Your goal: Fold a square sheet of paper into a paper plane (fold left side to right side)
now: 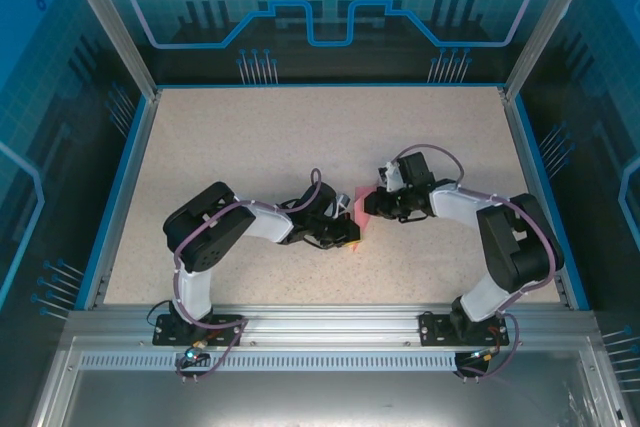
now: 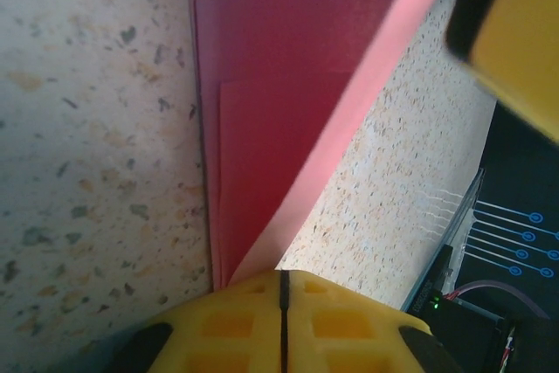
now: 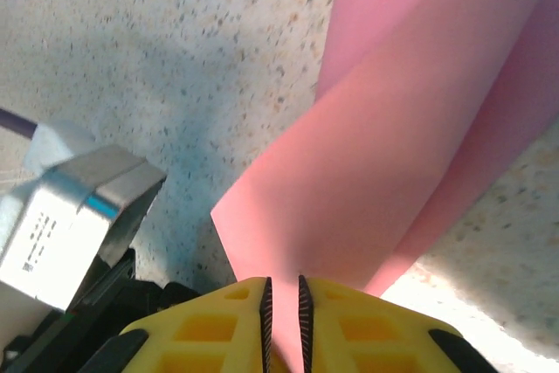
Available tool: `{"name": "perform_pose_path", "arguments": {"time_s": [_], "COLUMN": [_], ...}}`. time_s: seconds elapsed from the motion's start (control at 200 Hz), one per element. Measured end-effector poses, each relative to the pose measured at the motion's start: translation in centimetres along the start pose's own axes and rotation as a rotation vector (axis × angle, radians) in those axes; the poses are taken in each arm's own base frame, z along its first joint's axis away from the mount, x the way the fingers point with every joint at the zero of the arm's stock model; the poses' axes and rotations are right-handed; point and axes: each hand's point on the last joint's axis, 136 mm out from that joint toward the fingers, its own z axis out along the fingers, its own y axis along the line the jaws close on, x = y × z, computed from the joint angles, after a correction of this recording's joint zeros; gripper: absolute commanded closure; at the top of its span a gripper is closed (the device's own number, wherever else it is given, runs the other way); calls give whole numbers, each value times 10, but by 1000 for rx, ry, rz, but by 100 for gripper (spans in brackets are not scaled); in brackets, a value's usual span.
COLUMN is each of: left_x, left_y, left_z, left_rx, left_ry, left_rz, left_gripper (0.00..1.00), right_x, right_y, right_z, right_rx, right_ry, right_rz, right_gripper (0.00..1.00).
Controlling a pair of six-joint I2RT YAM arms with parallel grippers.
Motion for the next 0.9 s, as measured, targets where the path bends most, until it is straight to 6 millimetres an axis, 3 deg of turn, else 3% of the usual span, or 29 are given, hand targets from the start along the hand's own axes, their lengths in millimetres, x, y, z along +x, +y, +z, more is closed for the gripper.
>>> {"name": "perform_pose_path", "arguments": {"time_s": [0.12,0.35,0.9], "left_x": [0,0,0], "left_y": [0,1,1], "left_z": [0,0,0], "left_rx": [-1,-5,-10], "left_ry": [0,-1,-2], "left_rz": [0,0,-2], "left_gripper": [93,94,95], "right_x": [13,16,7], "right_y": [3,-3,-11], "right_z": [7,20,30], "right_rx": [-24,-27,23], "right_ry": [33,57,90], "right_rz": [-6,-2,-30], "right_gripper": [82,82,82]}}
